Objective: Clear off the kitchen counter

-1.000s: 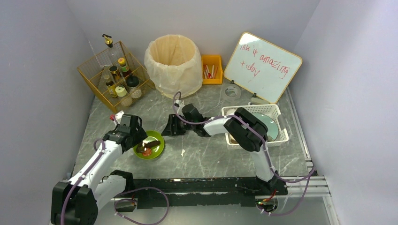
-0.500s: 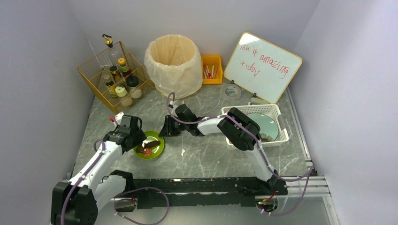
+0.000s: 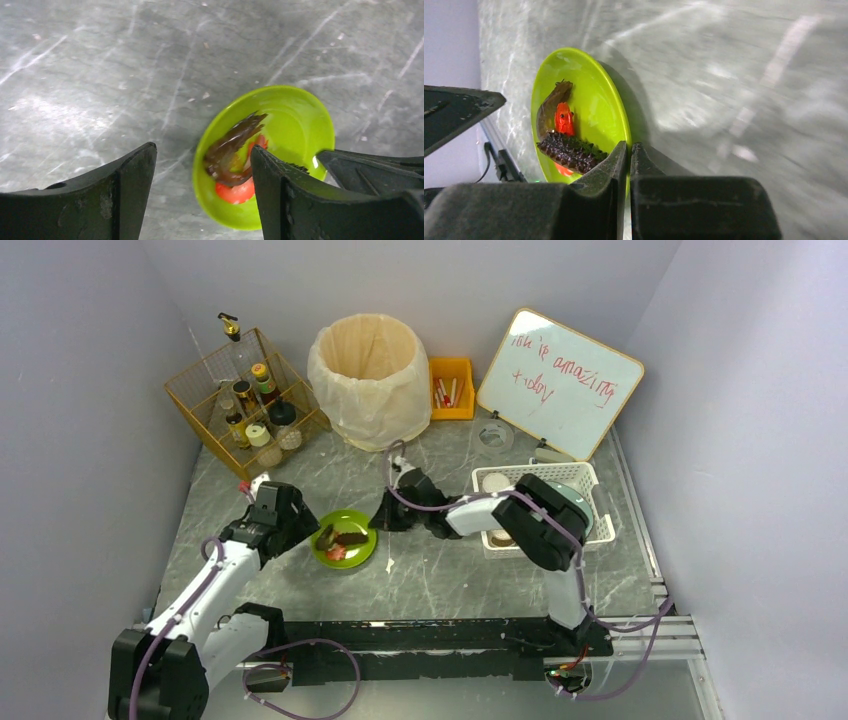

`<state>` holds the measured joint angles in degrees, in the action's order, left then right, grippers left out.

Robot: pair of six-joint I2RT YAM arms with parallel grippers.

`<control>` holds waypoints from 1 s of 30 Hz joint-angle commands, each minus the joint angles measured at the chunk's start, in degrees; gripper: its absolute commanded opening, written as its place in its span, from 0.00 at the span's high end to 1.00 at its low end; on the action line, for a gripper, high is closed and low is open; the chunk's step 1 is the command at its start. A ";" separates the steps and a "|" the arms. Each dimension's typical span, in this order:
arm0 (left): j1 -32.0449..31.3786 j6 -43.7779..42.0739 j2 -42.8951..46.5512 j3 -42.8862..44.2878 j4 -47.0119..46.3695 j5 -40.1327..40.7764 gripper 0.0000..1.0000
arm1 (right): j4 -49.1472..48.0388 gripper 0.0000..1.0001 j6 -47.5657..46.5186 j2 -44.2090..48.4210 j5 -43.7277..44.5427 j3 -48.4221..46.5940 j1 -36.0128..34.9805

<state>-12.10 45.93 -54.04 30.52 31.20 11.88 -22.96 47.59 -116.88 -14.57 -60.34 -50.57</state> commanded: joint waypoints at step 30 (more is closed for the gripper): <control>-11.25 -2.78 -14.57 -10.45 -41.06 -21.47 0.53 | -0.13 0.93 -1.92 19.31 11.67 18.60 12.04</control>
<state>-23.29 40.38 -68.16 20.78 -8.73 -14.48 -21.08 46.13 -100.12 -3.33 -42.09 -38.98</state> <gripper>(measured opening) 0.476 0.083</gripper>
